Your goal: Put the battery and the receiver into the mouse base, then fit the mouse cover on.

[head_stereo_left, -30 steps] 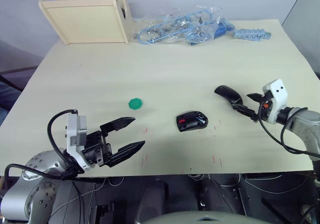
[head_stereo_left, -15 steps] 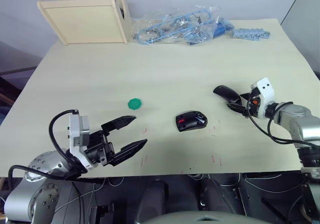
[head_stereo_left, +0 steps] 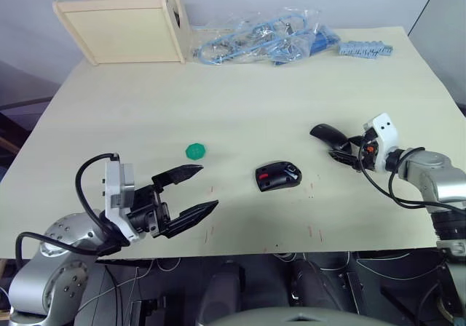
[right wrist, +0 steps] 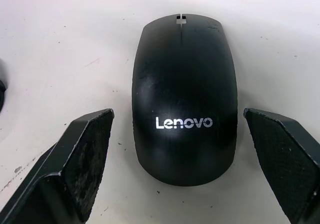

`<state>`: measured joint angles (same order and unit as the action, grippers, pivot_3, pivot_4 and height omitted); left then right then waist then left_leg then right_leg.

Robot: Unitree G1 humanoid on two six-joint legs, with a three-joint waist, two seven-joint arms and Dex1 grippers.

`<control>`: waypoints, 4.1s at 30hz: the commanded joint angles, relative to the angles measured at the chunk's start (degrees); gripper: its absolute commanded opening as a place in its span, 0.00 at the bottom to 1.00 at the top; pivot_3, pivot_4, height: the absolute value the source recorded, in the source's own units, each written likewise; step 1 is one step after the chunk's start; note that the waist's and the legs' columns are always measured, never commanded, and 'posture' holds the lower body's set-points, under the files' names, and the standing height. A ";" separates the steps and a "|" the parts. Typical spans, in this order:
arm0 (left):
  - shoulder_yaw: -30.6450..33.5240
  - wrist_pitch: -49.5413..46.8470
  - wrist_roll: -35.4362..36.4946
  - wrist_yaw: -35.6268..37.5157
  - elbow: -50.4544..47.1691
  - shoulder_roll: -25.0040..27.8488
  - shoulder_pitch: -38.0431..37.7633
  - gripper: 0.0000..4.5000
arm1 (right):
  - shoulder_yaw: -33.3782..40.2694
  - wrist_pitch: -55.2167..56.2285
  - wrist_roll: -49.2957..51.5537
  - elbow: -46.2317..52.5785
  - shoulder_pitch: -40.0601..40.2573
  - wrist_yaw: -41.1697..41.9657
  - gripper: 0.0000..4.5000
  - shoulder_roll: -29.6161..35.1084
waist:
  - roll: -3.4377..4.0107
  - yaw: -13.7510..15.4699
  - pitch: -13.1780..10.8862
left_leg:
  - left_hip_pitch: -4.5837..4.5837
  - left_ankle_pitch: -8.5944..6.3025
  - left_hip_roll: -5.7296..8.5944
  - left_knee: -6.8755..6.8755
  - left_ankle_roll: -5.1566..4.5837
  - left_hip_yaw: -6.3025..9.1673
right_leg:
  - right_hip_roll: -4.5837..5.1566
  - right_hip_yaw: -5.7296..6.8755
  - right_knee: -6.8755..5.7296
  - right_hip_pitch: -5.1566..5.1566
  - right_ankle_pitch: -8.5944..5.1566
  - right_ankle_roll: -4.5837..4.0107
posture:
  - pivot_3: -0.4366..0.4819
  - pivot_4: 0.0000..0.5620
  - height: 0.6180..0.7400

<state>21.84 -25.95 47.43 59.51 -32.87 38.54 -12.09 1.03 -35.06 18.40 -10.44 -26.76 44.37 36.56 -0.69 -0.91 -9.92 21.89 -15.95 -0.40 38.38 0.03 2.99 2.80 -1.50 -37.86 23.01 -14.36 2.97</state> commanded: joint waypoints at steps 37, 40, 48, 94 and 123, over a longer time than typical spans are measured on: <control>-1.28 0.69 0.69 0.07 0.22 0.76 0.87 1.00 | 2.54 1.60 -0.17 1.40 0.00 -1.12 0.97 -0.80 | 0.00 -0.01 0.00 | 0.00 0.00 0.00 -0.01 0.00 0.00 | 0.00 0.00 0.00 0.00 0.00 0.00 | 0.48 0.27 1.00; -1.34 0.77 0.63 0.08 0.25 0.70 0.89 1.00 | 2.44 1.65 -0.22 1.59 0.16 -1.16 0.97 -0.89 | 0.00 -0.02 0.00 | 0.00 0.00 0.00 -0.01 0.00 0.00 | 0.00 0.00 0.00 0.00 0.00 0.00 | 0.48 0.27 1.00; -1.49 0.86 0.56 0.16 0.42 0.62 0.93 1.00 | 2.62 1.83 -0.27 1.75 0.40 -1.47 0.97 -1.15 | 0.01 -0.02 0.00 | 0.00 0.00 0.00 -0.01 0.00 0.00 | 0.00 0.00 0.00 0.00 0.00 0.00 | 0.48 0.27 1.00; -0.85 -0.47 1.36 3.79 3.96 4.63 3.05 1.00 | -16.46 -15.05 7.47 27.96 -22.92 27.56 0.63 16.05 | 0.06 0.01 -0.36 | 0.24 0.00 -0.03 -0.02 0.00 0.33 | 0.02 0.02 0.06 0.27 0.00 0.00 | 0.48 0.27 1.00; 1.21 -1.47 1.73 3.18 2.28 6.95 1.66 1.00 | -27.86 -5.36 -3.03 17.08 -22.82 32.95 0.63 9.41 | 0.06 -0.01 -0.36 | 0.76 0.01 0.02 0.01 0.02 0.47 | 0.08 0.22 0.04 0.68 0.01 0.00 | 0.48 0.27 1.00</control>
<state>21.85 -28.18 48.69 62.29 -28.69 44.93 -9.91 -27.02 -42.07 16.18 6.93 -49.47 76.65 46.18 -0.63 -0.92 -10.28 22.65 -15.94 -0.38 38.39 0.05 3.46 2.88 -1.28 -37.82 23.69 -14.34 2.97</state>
